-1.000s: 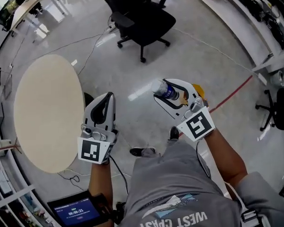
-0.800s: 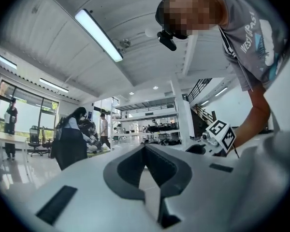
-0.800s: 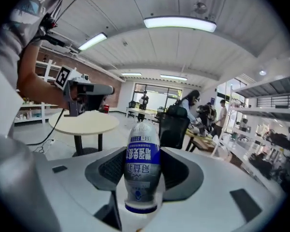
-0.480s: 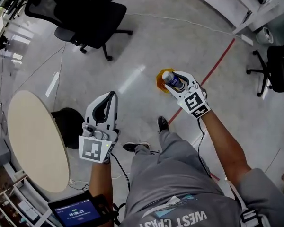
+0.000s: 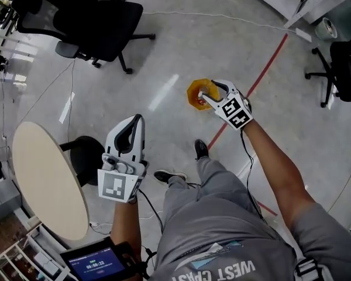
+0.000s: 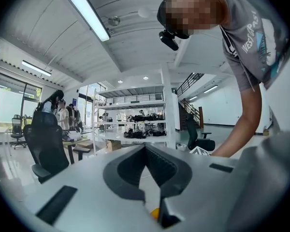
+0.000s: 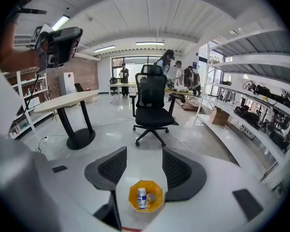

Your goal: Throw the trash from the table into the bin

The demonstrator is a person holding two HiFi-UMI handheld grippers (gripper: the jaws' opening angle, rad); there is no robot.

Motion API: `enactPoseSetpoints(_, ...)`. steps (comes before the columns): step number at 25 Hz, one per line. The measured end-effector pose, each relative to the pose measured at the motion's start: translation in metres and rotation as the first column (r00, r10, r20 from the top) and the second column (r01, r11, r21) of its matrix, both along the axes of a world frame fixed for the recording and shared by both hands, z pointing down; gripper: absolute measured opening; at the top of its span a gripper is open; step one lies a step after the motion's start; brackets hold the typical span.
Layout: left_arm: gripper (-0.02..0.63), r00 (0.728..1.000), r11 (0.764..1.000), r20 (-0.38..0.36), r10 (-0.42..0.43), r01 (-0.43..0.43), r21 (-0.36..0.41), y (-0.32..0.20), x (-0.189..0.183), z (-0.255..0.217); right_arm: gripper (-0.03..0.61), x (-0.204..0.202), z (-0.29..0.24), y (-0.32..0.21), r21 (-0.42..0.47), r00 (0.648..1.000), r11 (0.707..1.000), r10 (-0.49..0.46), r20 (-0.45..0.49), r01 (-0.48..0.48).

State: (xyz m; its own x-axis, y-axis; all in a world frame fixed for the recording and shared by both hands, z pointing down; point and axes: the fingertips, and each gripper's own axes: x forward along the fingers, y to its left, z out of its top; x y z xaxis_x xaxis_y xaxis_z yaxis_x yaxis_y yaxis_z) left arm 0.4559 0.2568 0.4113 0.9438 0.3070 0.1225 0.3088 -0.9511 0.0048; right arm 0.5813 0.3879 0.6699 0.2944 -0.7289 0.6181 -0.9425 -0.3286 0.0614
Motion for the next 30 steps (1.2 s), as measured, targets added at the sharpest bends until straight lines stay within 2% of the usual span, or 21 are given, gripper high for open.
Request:
enactPoseSetpoints(2,0.043,1.000,1.000,0.001,-0.002,0.002,-0.003,0.001,0.002,0.001,0.219,0.006,-0.002,0.001,0.015,1.000,1.000,0.018,0.003,-0.018)
enactPoseSetpoints(6,0.043,1.000,1.000,-0.004,-0.009,0.009,0.004,-0.003,0.003,0.015,0.218,0.011,-0.010,-0.001,0.104,0.998,0.993,0.057,0.033,-0.060)
enactPoseSetpoints(9,0.043,0.999,1.000,-0.044,0.006,-0.006,0.002,-0.006,-0.008,-0.009,0.213,0.005,-0.057,0.000,0.193,0.991,0.973,0.115,0.073,-0.127)
enactPoseSetpoints(10,0.043,0.999,1.000,-0.048,0.002,-0.003,-0.002,-0.007,-0.011,-0.017,0.173,0.004,-0.075,0.001,0.220,0.988,0.964,0.133,0.076,-0.147)
enactPoseSetpoints(11,0.043,0.999,1.000,-0.050,-0.003,0.003,-0.007,-0.008,-0.012,-0.021,0.161,0.003,-0.089,0.001,0.242,0.987,0.958,0.143,0.069,-0.156)
enactPoseSetpoints(18,0.043,0.997,0.999,-0.064,-0.032,0.034,0.025,-0.027,-0.033,-0.013,0.155,-0.019,-0.153,-0.023,0.344,0.991,0.933,0.126,-0.040,-0.105)
enactPoseSetpoints(20,0.043,0.996,0.999,-0.083,-0.037,0.038,0.012,-0.033,-0.041,-0.013,0.112,-0.029,-0.168,-0.031,0.353,0.990,0.932,0.119,-0.076,-0.085)
enactPoseSetpoints(24,0.043,0.989,1.000,-0.145,-0.016,0.018,0.013,-0.039,-0.057,-0.014,0.106,-0.043,-0.191,-0.039,0.366,0.982,0.929,0.115,-0.147,-0.054)
enactPoseSetpoints(27,0.043,0.990,0.998,-0.138,-0.035,0.041,0.041,-0.052,-0.071,-0.018,0.106,-0.056,-0.214,-0.043,0.374,0.973,0.926,0.125,-0.195,-0.044)
enactPoseSetpoints(30,0.043,0.989,0.997,-0.142,-0.050,0.058,0.056,-0.072,-0.092,-0.044,0.106,-0.078,-0.256,-0.053,0.377,0.963,0.926,0.135,-0.235,-0.038)
